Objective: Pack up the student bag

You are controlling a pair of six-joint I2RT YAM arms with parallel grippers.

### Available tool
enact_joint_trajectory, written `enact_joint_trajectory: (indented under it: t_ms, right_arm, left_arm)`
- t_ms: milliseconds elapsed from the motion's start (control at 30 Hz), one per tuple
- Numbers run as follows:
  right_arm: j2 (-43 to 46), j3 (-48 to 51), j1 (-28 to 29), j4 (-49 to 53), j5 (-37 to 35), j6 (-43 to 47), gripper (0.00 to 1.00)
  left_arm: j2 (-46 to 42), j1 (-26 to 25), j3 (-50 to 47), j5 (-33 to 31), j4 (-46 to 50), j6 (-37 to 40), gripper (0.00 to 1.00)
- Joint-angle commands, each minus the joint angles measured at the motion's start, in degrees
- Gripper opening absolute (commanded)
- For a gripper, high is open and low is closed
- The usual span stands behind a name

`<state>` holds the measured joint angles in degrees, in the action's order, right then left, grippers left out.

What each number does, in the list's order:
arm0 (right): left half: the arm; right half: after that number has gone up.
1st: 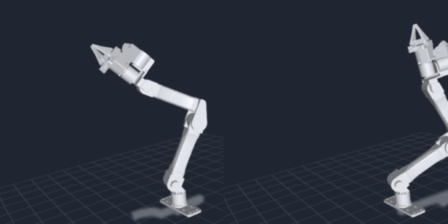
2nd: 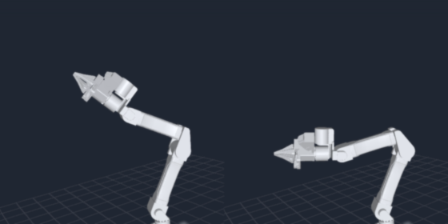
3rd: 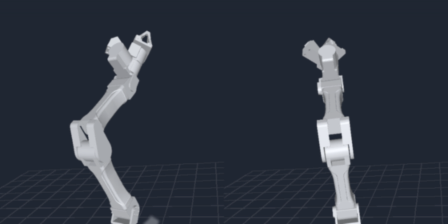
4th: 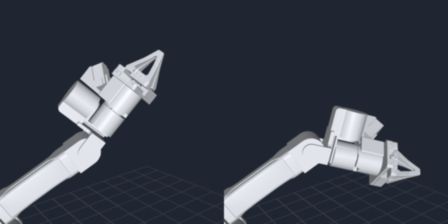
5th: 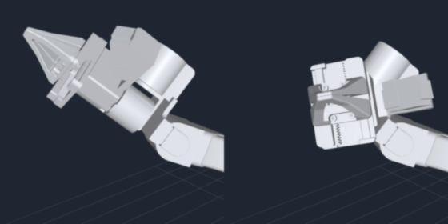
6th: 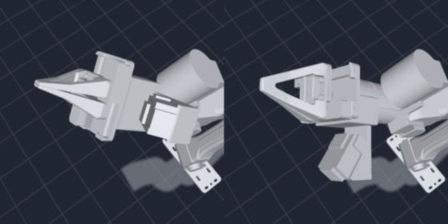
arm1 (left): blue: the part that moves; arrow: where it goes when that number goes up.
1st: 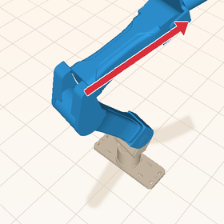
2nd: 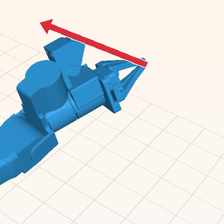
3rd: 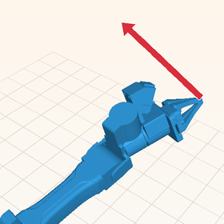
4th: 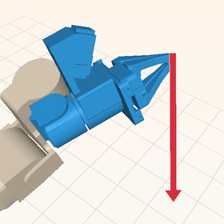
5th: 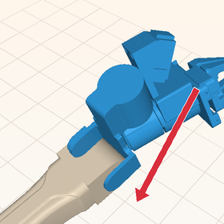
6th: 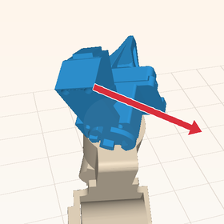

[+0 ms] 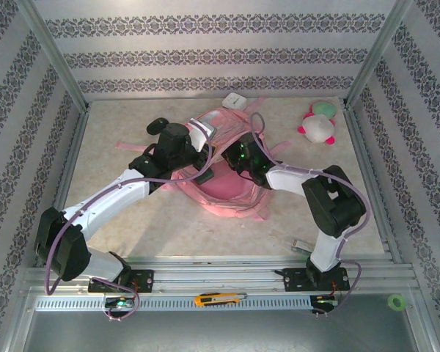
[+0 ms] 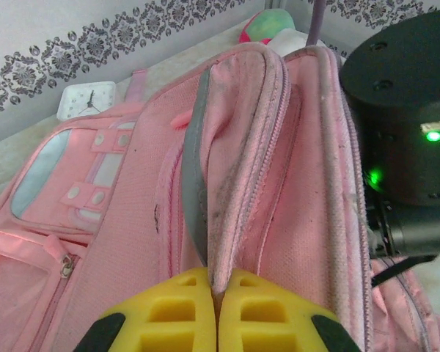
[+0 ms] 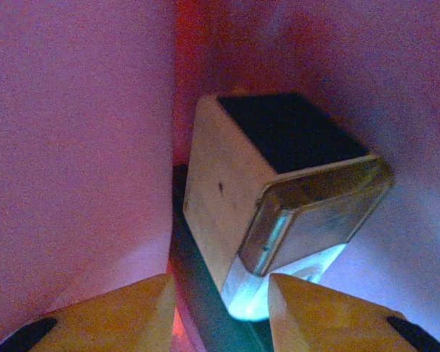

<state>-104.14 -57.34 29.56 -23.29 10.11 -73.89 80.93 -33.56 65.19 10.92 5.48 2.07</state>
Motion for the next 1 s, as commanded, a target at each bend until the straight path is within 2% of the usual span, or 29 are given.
enact_joint_trajectory:
  t_ms: [0, 100, 167, 300, 333, 367, 500, 567, 667, 800, 967]
  right_arm:
    - [-1.2, -0.5, -0.7, -3.4, 1.9, 1.5, 0.37]
    - [2.6, 2.7, -0.4, -3.2, 1.7, 2.9, 0.39]
    - [6.9, 6.0, -0.1, -2.5, 1.5, 3.9, 0.44]
    - [19.9, 15.0, 0.4, 2.2, -0.8, 7.4, 0.48]
    - [23.8, 16.8, 0.5, 4.7, -1.3, 8.6, 0.49]
    - [27.1, 18.1, 0.5, 7.1, -2.0, 9.6, 0.51]
    - [42.1, 20.6, 0.1, 22.3, -4.8, 16.7, 0.55]
    - [47.9, 19.7, -0.4, 29.7, -5.3, 21.7, 0.58]
    - [52.9, 16.5, -0.8, 39.0, -5.8, 31.8, 0.59]
    - [51.7, 10.4, 0.7, 46.5, -4.7, 49.2, 0.6]
    - [43.6, 4.2, 9.8, 52.4, -4.4, 80.6, 0.6]
  left_arm:
    - [-2.9, 0.1, 2.5, 2.1, -5.7, 0.0, 0.0]
    - [-2.5, 0.0, 2.6, 1.9, -5.3, 0.3, 0.0]
    - [-2.3, 0.1, 2.5, 1.9, -4.9, 0.3, 0.0]
    - [-1.8, 0.1, 1.8, 2.8, -3.5, 0.4, 0.01]
    - [-1.7, 0.1, 1.6, 3.5, -2.9, 0.3, 0.03]
    - [-1.5, 0.1, 1.4, 3.9, -2.3, 0.0, 0.09]
    - [-2.5, 0.2, 0.5, 4.0, -0.7, -2.5, 0.5]
    - [-3.4, 0.9, 0.1, 3.6, 0.6, -4.3, 0.57]
    - [-4.7, 3.1, -0.7, 3.3, 2.9, -7.9, 0.6]
    - [-7.4, 7.9, -5.4, 4.4, 3.8, -14.2, 0.6]
    - [-12.5, 14.8, -14.7, 6.5, 0.9, -21.1, 0.6]
